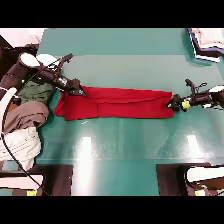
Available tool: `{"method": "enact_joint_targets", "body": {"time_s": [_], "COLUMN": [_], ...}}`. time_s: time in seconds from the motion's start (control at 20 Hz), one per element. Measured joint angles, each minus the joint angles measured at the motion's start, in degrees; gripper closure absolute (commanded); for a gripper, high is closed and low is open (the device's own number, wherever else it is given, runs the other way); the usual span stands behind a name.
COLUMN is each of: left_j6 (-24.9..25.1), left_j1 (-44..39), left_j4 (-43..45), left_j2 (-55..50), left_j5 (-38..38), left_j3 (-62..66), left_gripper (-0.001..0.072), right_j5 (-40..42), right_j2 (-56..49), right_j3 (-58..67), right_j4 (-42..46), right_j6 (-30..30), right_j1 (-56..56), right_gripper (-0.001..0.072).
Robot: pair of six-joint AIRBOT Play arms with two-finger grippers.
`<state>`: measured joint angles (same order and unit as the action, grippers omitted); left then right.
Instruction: Fold the shirts.
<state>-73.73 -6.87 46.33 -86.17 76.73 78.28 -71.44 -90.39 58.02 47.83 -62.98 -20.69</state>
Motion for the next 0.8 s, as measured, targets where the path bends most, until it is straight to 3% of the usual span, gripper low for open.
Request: {"method": "enact_joint_targets", "body": {"time_s": [0.35, 0.55, 0.8], "left_j6": [-3.0, -4.0, -6.6], "left_j1": [-11.5, -17.3, -20.6], "left_j4": [1.9, 2.3, 2.4], "left_j2": [-5.4, -14.2, -24.3], "left_j5": [-11.3, -13.0, -13.0], "left_j3": [3.9, 11.7, 20.0], "left_gripper": [0.0686, 0.0686, 0.0685], "right_j5": [-7.8, -12.8, -13.3], "right_j2": [9.2, 11.3, 11.8], "right_j3": [10.0, 20.8, 32.5], "right_j4": [-1.3, -1.6, -1.8], "right_j6": [-1.6, -5.5, -9.4], "right_j1": [1.9, 7.5, 17.5], "right_gripper": [0.0698, 0.0698, 0.0699]}}
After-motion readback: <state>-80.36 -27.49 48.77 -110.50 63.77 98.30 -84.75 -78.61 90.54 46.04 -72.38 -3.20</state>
